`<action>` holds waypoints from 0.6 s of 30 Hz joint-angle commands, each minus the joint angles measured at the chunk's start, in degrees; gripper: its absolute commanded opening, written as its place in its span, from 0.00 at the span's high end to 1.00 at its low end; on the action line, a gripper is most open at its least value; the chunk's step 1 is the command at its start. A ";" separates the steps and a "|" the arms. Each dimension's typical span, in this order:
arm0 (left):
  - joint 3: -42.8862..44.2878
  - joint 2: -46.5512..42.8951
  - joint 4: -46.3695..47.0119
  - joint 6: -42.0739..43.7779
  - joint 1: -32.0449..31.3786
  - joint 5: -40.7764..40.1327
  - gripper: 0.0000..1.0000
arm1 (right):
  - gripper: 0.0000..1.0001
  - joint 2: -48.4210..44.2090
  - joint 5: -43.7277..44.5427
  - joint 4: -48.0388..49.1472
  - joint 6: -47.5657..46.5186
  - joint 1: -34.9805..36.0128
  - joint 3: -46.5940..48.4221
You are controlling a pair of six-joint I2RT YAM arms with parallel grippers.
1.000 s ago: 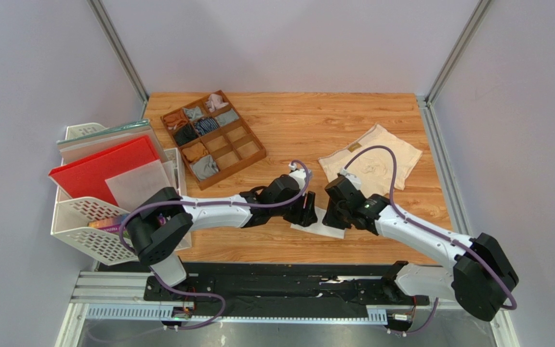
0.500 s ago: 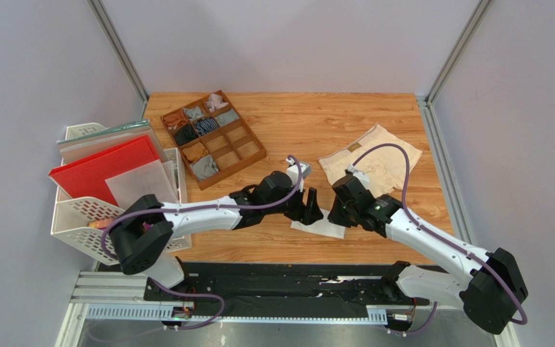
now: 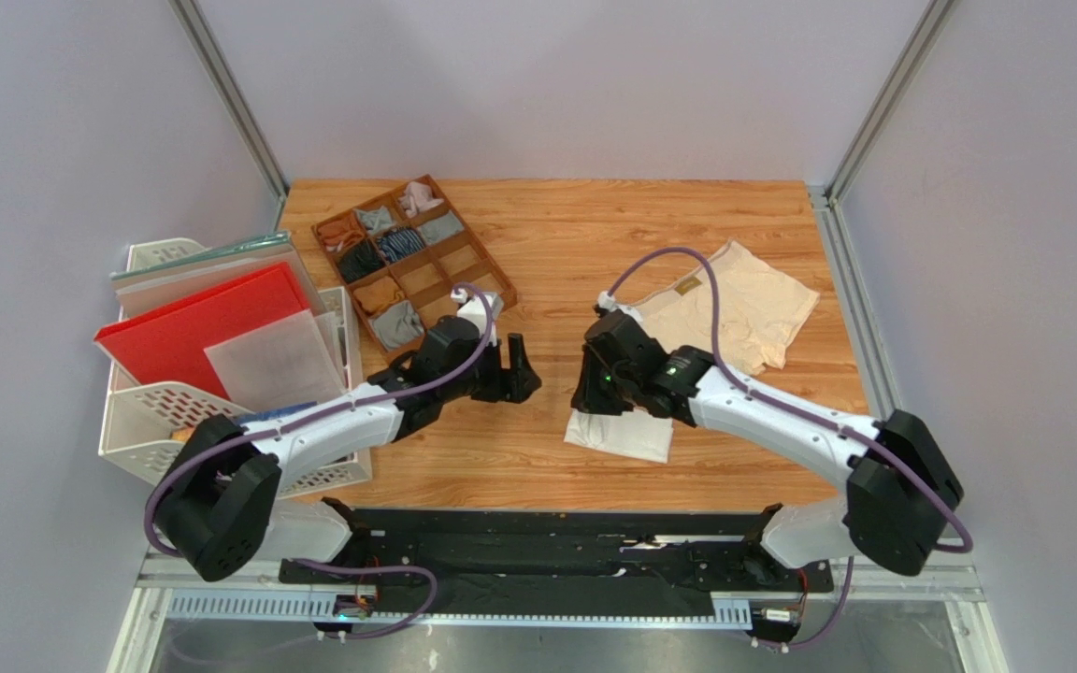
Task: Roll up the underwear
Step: Roll the underwear at the center of the board.
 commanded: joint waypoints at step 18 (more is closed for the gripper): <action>-5.02 1.86 4.16 -1.47 2.22 5.52 0.18 | 0.88 13.29 1.42 3.68 -0.98 -1.25 3.66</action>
